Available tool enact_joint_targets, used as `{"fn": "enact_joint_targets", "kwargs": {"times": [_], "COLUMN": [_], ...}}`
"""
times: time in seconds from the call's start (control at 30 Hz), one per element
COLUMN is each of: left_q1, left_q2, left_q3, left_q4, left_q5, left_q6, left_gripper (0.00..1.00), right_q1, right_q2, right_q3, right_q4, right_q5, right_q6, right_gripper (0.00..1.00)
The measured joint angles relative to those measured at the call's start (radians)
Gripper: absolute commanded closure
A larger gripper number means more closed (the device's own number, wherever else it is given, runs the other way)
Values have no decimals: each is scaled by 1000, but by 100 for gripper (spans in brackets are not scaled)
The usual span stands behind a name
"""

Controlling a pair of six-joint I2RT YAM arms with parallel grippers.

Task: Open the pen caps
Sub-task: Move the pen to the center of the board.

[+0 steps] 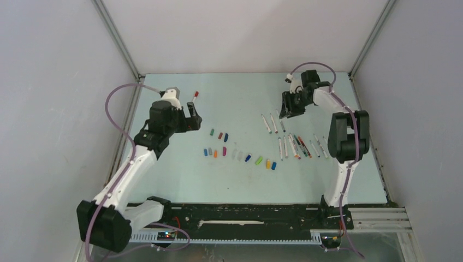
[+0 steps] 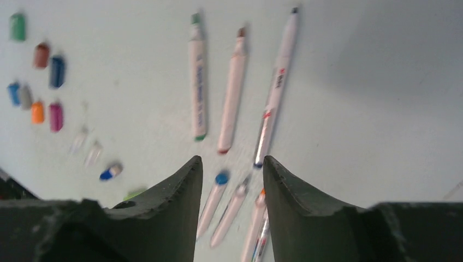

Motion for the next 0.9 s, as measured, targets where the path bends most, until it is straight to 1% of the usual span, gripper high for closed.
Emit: {"fn": "enact_joint_targets", "kwargs": {"times": [0.13, 0.2, 0.33, 0.47, 0.63, 0.73, 0.9], "left_q1": [67, 87, 101, 103, 114, 126, 144], "left_q2": [127, 214, 390, 569, 748, 831, 955], "left_q3": [24, 69, 207, 399, 582, 657, 767], "left_q4": [34, 32, 10, -35, -67, -97, -147], "left_q5": [53, 58, 35, -29, -69, -66, -53], "left_q6": [-20, -18, 13, 79, 159, 195, 230], "left_gripper": [0, 1, 4, 7, 11, 13, 14], "right_q1": [-17, -37, -97, -180, -236, -249, -256], "right_q2": [-158, -249, -414, -557, -642, -645, -643], "right_q3": [-48, -72, -151, -291, -420, -441, -443], "right_q4": [-53, -89, -135, -176, -199, -207, -220], "right_q5": [-106, -179, -300, -437, -552, -595, -662], "right_q6": [-124, -204, -335, -447, -526, -560, -621], "right_gripper": [45, 45, 45, 44, 43, 43, 43]}}
